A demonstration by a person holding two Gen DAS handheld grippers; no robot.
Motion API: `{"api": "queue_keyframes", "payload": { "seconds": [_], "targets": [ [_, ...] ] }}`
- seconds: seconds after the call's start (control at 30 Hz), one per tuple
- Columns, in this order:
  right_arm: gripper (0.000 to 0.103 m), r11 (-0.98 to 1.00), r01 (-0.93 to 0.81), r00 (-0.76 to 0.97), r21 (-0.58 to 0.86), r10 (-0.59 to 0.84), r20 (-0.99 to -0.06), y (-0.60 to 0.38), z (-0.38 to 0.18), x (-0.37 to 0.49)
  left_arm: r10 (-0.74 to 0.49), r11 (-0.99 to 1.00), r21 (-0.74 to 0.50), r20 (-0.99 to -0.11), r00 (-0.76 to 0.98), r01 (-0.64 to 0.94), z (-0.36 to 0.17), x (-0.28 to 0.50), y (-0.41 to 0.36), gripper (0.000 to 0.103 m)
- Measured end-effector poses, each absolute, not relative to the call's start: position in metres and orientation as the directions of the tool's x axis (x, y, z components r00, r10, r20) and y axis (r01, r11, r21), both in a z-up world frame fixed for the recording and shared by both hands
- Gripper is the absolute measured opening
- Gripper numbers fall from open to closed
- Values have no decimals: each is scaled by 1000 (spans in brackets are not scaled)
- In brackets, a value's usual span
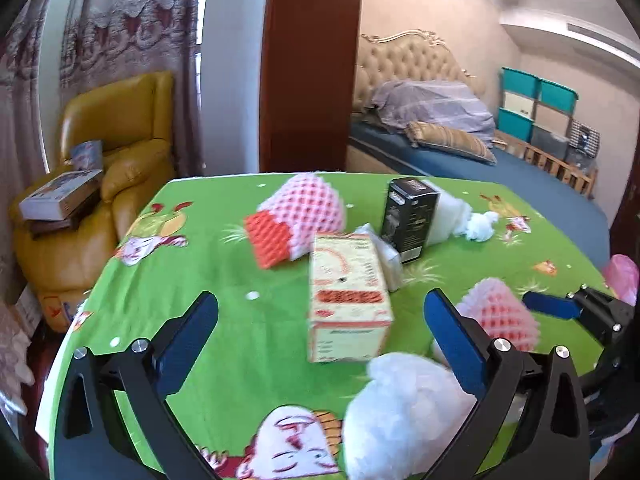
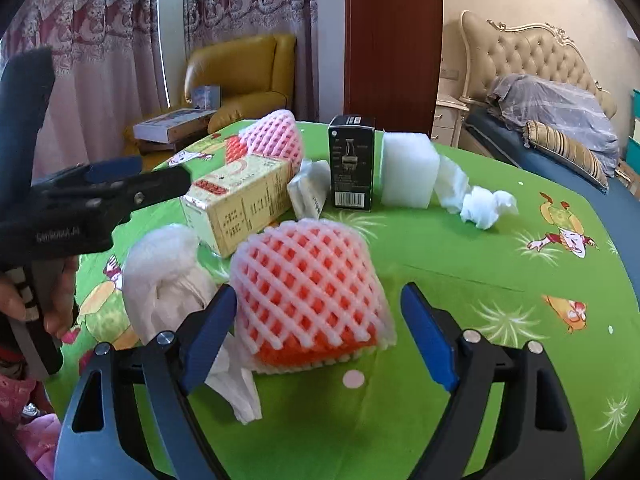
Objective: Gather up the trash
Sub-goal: 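Grasp the medicine box with the left tool while the right tool grasps a pink fruit net, then lift the medicine box and fruit net and carry them to the wastebasket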
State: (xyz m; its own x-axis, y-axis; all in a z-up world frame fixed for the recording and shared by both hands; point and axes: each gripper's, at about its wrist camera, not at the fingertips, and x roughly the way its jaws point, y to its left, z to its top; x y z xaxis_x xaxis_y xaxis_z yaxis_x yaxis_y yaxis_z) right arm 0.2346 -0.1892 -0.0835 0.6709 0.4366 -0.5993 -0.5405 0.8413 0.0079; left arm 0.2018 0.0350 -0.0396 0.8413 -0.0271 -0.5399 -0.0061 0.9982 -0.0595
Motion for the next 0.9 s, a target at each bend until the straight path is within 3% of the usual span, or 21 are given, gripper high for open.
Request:
{"api": "queue_keyframes", "payload": {
  "seconds": [0.03, 0.1, 0.13, 0.4, 0.43, 0.5, 0.57, 0.9],
  "targets": [
    [58, 845, -535, 678, 0, 429, -596, -189, -82, 234, -19, 999, -48, -542, 840, -9, -40, 202, 36, 97],
    [36, 848, -530, 680, -6, 421, -600, -190, -82, 229, -3, 999, -30, -553, 833, -17, -41, 206, 38, 97],
    [31, 853, -521, 692, -8, 417, -589, -193, -81, 226, -8, 999, -33, -559, 829, -13, -41, 208, 39, 97],
    [29, 896, -444, 771, 7, 386, -507, -235, -62, 197, -36, 999, -16, -635, 771, 33, -53, 250, 22, 96],
    [29, 899, -438, 774, 9, 382, -506, -240, -61, 196, -37, 999, -6, -654, 756, 44, -57, 258, 18, 92],
    [29, 905, -426, 777, 26, 380, -501, -248, -60, 194, -25, 998, 23, -689, 725, 57, -66, 269, 12, 74],
    [29, 908, -418, 780, 38, 380, -496, -254, -61, 193, -27, 997, 33, -711, 703, 72, -74, 273, 9, 48],
    [30, 908, -414, 797, 56, 392, -460, -260, -56, 180, 0, 997, 64, -551, 835, 43, -36, 214, 10, 48]
  ]
}}
